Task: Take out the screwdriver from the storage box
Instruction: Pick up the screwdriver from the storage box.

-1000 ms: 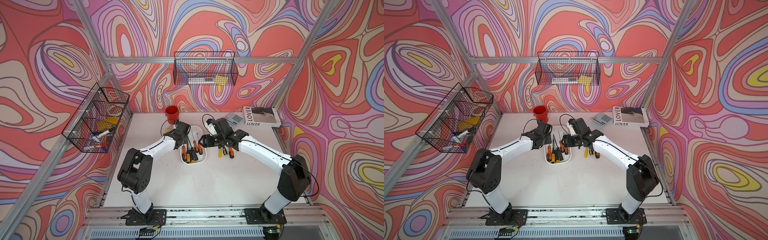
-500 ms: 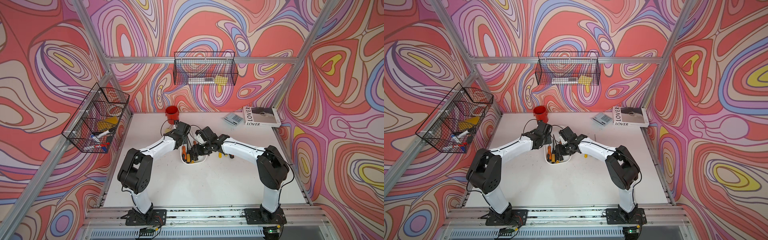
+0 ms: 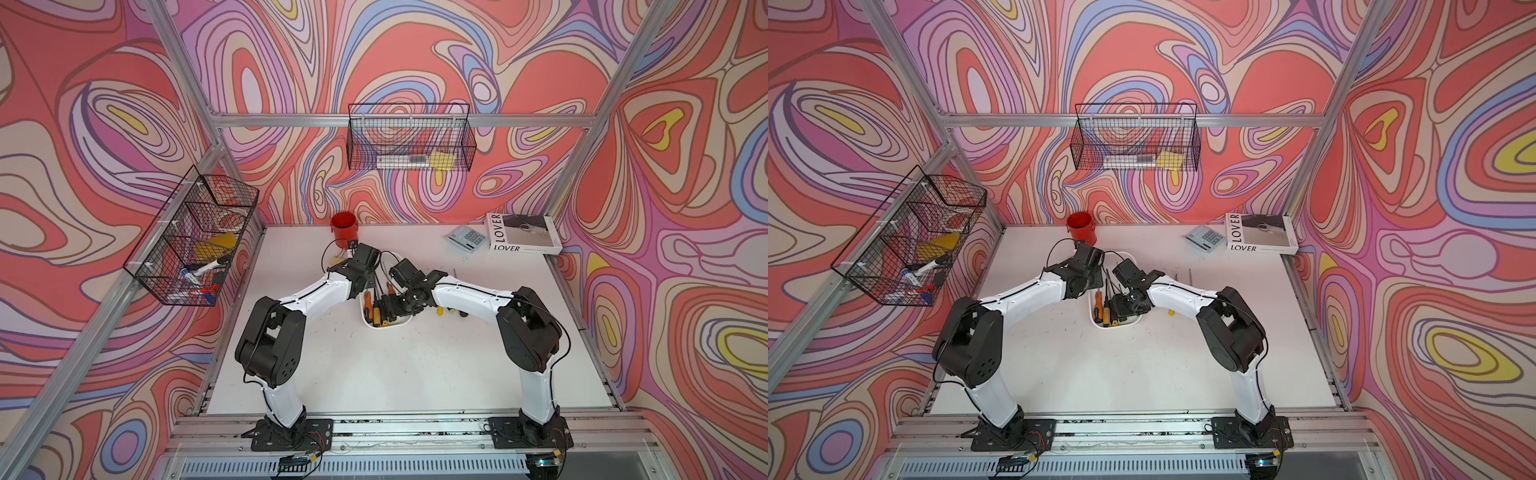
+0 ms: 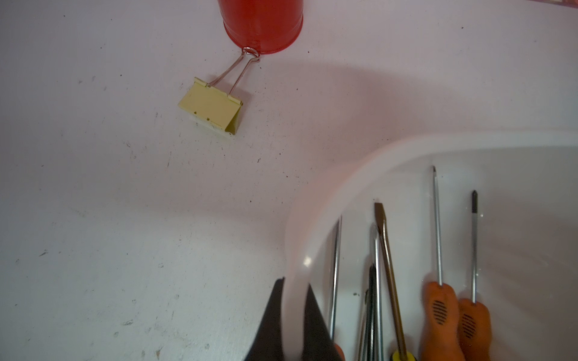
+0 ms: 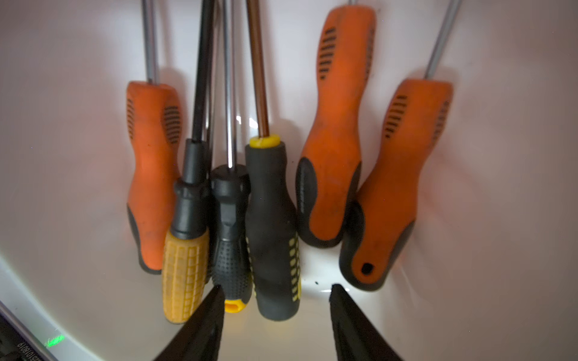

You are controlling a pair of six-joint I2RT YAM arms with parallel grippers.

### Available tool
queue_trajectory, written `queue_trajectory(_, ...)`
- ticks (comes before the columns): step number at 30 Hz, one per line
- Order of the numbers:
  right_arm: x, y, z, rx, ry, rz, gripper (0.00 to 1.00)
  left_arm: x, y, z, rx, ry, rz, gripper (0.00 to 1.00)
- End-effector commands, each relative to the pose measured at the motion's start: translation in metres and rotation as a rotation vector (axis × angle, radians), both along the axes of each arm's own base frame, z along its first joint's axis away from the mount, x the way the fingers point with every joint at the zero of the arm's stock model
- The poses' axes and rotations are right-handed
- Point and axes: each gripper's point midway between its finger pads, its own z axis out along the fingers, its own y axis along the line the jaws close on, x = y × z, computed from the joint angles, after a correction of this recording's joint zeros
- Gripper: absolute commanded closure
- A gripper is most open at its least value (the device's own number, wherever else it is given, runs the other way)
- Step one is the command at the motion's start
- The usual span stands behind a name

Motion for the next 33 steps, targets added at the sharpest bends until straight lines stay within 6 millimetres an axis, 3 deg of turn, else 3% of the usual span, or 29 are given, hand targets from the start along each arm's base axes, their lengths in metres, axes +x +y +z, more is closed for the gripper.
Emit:
queue_trajectory(1,0.004,0.002,-0.012,-0.038,0.008,-0.019,0.44,0.002,0.004,0.022,-0.004,-0.052,0.021,1.0)
queue_trajectory(9,0.009,0.004,-0.034,-0.065,0.048,-0.056,0.49,-0.002,0.007,0.032,0.002,-0.064,0.02,1.0)
queue_trajectory(14,0.012,-0.009,-0.043,-0.149,0.037,-0.092,0.46,-0.004,0.009,0.033,0.005,-0.063,0.021,1.0)
queue_trajectory(19,0.015,-0.023,-0.04,-0.225,-0.003,-0.13,0.43,-0.004,0.007,0.03,0.002,-0.059,0.02,1.0)
queue_trajectory(23,0.017,-0.019,-0.038,-0.199,-0.012,-0.136,0.49,-0.003,0.007,0.029,-0.001,-0.058,0.02,1.0)
queue_trajectory(28,0.011,0.006,-0.046,-0.099,0.045,-0.077,0.51,-0.002,0.006,0.025,0.0,-0.051,0.018,1.0)
queue_trajectory(33,0.01,0.01,-0.056,-0.09,0.071,-0.072,0.59,-0.002,0.006,0.023,0.001,-0.047,0.017,1.0)
